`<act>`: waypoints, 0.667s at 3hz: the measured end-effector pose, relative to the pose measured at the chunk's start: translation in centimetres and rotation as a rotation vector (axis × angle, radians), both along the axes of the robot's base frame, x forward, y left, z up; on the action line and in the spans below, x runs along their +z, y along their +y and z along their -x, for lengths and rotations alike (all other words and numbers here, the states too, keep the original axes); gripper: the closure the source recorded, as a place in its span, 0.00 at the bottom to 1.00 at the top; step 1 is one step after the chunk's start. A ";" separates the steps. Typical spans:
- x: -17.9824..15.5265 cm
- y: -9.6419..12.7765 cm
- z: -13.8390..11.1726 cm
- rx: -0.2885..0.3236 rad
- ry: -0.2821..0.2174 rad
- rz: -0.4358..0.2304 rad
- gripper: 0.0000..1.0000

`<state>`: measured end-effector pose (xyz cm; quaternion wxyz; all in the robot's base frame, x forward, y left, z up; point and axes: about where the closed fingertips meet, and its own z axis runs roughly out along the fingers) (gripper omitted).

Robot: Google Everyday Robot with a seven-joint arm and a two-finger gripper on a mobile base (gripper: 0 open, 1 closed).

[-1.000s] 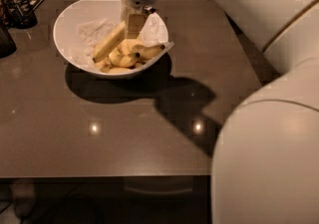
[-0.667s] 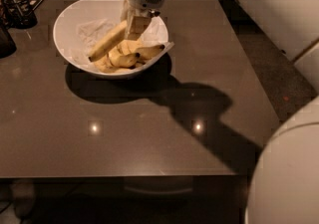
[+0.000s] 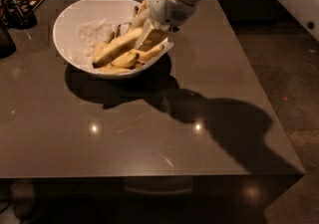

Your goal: Pick banana from white bowl

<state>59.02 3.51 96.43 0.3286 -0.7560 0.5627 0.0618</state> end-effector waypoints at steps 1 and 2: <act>-1.1 -2.7 5.8 -0.057 0.026 -0.090 1.00; -1.5 -3.1 6.1 -0.064 0.035 -0.088 1.00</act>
Offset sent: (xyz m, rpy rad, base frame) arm -0.0936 -0.0459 -0.0199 0.1242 0.0469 -0.1045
